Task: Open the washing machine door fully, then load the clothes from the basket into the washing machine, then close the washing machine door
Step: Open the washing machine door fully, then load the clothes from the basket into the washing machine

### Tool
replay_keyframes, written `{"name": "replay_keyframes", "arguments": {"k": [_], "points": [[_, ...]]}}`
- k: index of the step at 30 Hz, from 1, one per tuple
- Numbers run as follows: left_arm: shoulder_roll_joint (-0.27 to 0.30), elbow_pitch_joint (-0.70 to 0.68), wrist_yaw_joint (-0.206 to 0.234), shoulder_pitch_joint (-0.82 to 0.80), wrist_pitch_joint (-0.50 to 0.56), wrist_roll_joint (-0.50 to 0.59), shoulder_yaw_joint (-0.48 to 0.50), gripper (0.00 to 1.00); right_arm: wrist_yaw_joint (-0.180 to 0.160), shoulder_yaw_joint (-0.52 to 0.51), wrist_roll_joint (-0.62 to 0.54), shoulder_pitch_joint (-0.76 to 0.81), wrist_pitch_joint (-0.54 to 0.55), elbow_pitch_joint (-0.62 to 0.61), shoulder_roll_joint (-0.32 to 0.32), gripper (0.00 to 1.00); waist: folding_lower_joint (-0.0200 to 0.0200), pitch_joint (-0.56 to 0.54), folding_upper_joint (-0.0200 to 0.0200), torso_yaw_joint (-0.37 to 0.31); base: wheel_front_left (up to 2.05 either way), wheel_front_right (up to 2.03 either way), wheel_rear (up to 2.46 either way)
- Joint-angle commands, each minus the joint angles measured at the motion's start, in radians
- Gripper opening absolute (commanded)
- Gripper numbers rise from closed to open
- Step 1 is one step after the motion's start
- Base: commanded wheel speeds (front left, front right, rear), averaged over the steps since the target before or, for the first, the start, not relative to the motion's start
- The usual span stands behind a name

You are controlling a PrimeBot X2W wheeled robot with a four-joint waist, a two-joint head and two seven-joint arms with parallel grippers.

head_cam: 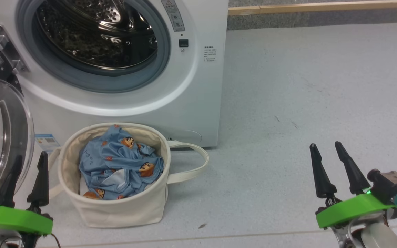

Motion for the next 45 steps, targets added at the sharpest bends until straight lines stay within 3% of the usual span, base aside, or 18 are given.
{"name": "replay_keyframes", "arguments": {"k": [1, 45], "points": [[0.046, -0.034, 0.007, -0.034, -0.013, 0.000, 0.044, 1.00, 0.001, 0.009, -0.007, -0.039, -0.012, -0.031, -0.006, 1.00, 0.0000, 0.004, 0.0000, -0.002, 0.00, 0.00, 0.00], [0.081, -0.015, 0.042, -0.022, -0.015, -0.001, 0.026, 1.00, 0.001, 0.012, -0.003, -0.044, -0.012, -0.003, -0.007, 1.00, -0.0001, -0.003, 0.0000, 0.050, 0.11, -0.10, -0.02]]}}
